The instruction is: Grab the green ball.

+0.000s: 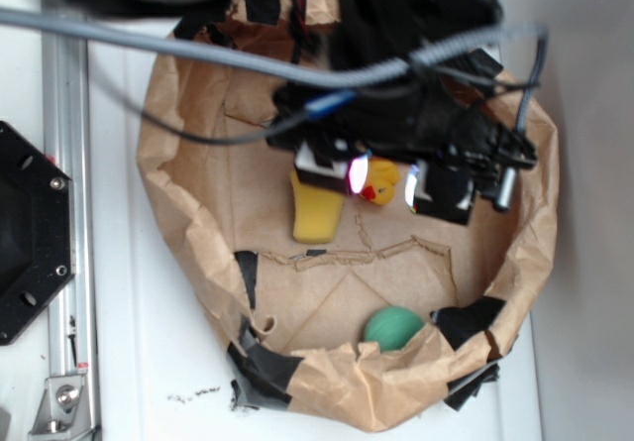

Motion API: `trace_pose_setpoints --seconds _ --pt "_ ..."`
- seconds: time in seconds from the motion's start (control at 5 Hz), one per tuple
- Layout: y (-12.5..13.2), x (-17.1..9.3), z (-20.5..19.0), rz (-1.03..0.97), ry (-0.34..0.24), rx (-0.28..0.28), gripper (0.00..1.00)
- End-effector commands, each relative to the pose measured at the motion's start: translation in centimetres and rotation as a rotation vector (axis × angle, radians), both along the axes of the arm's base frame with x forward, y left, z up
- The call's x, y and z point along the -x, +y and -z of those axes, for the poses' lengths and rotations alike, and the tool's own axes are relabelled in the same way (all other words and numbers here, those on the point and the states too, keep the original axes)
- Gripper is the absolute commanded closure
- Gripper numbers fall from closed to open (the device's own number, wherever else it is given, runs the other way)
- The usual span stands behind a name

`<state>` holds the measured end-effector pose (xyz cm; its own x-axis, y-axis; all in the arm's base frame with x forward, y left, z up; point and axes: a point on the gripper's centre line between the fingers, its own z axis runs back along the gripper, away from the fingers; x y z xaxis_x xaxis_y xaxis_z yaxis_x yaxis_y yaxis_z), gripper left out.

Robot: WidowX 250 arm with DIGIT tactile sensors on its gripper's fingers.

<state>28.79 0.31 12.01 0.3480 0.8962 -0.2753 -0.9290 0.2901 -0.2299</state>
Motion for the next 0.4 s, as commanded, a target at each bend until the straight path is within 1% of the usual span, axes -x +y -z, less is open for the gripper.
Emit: trace_pose_setpoints --seconds 0.0,0.2 --pt "-4.6 0.7 4.1 -0.016 0.133 0.088 0.0" --pt "-7.3 1.2 6.5 0.02 0.148 0.111 0.0"
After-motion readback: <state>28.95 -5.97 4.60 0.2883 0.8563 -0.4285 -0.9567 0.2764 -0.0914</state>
